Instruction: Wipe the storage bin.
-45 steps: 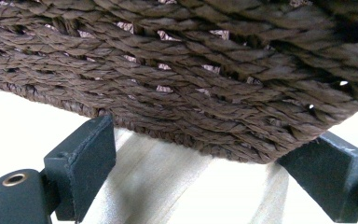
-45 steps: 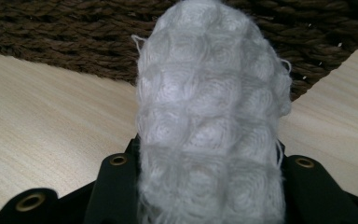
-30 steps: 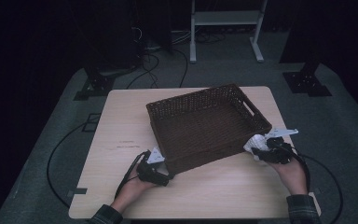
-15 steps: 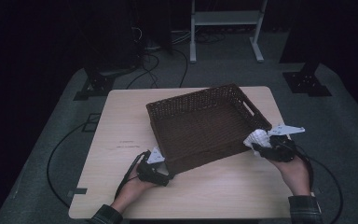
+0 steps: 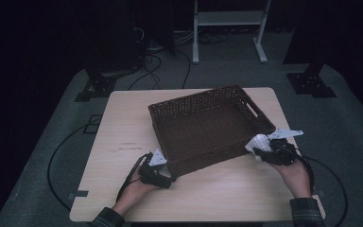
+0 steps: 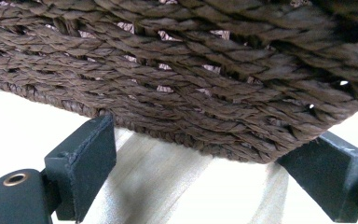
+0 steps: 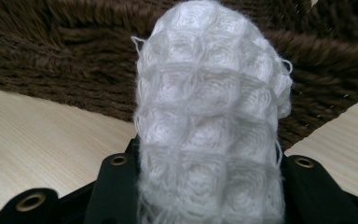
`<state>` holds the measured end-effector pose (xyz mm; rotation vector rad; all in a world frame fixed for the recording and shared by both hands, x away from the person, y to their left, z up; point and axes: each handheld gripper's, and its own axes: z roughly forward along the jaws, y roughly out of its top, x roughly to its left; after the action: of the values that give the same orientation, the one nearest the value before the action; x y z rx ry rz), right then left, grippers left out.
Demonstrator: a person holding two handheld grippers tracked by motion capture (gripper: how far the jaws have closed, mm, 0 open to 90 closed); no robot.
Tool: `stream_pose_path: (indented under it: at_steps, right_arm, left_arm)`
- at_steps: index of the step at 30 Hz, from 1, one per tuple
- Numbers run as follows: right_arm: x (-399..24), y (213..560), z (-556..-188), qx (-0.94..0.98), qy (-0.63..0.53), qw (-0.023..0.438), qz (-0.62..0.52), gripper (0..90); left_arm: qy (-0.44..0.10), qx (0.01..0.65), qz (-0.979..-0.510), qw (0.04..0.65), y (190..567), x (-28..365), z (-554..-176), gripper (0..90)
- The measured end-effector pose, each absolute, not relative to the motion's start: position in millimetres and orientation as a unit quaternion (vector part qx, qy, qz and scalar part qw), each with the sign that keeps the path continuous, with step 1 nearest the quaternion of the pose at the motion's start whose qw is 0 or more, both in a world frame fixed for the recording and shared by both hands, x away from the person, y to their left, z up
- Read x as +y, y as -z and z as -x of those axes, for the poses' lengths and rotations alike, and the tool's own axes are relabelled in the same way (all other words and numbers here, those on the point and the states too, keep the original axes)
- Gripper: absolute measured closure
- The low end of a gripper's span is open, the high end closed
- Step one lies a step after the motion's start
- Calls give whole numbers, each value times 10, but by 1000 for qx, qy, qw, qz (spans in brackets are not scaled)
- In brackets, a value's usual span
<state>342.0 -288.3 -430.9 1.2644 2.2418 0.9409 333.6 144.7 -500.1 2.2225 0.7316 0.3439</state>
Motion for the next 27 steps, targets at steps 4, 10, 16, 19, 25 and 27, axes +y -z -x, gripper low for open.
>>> stream_pose_path:
  at_steps: [4, 10, 16, 19, 25, 27]
  right_arm:
    - [-2874, 4387, -3449, 805, -330, 193, -453, 552]
    - [-2847, 4558, -3503, 814, -312, 175, -458, 553]
    - [-2830, 4670, -3527, 816, -309, 161, -461, 552]
    - [-2823, 4721, -3532, 820, -301, 157, -461, 552]
    - [-2822, 4739, -3524, 821, -301, 155, -461, 555]
    - [-2811, 4704, -3505, 822, -300, 162, -455, 557]
  left_arm:
    - [-134, 287, -870, 379, 5001, 1445, -3335, 111]
    - [-134, 287, -869, 379, 5001, 1445, -3335, 111]
    - [-135, 287, -870, 379, 5001, 1445, -3335, 111]
    - [-135, 287, -870, 379, 5001, 1445, -3335, 111]
    - [-135, 287, -870, 378, 5001, 1445, -3335, 111]
    - [-134, 287, -870, 379, 5001, 1445, -3335, 111]
